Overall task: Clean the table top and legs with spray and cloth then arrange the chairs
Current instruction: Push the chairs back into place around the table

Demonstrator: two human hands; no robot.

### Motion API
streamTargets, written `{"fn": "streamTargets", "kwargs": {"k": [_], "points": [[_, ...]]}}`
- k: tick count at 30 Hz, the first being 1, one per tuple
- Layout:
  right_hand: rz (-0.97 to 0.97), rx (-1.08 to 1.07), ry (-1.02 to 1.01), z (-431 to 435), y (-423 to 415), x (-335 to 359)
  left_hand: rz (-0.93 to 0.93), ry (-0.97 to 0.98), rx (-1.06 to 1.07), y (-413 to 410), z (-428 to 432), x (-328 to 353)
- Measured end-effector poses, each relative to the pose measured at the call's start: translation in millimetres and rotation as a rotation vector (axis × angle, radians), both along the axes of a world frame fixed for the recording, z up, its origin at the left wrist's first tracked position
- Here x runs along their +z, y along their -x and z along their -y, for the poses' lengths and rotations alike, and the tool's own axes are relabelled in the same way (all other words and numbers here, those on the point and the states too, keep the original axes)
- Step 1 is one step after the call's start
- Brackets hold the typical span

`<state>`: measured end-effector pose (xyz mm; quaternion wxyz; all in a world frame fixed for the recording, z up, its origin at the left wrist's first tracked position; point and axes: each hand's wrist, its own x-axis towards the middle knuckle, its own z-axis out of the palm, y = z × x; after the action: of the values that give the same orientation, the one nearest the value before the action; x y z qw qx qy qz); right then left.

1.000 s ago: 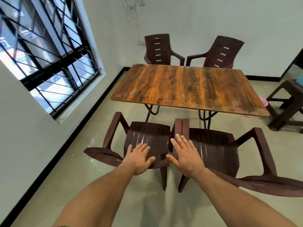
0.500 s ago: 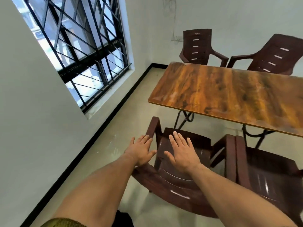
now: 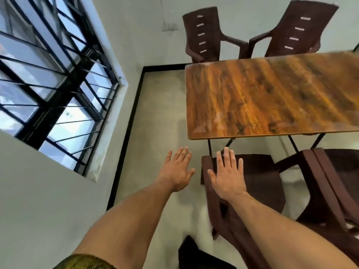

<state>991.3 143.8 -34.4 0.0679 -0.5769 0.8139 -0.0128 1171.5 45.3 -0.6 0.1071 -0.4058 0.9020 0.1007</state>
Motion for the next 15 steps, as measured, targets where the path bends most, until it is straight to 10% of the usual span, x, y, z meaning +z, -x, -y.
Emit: {"fn": "streamTargets", "kwargs": {"k": [15], "points": [[0.174,-0.207,-0.114,307,-4,-34,0.147,-0.176,-0.279,51,341,-30]]}}
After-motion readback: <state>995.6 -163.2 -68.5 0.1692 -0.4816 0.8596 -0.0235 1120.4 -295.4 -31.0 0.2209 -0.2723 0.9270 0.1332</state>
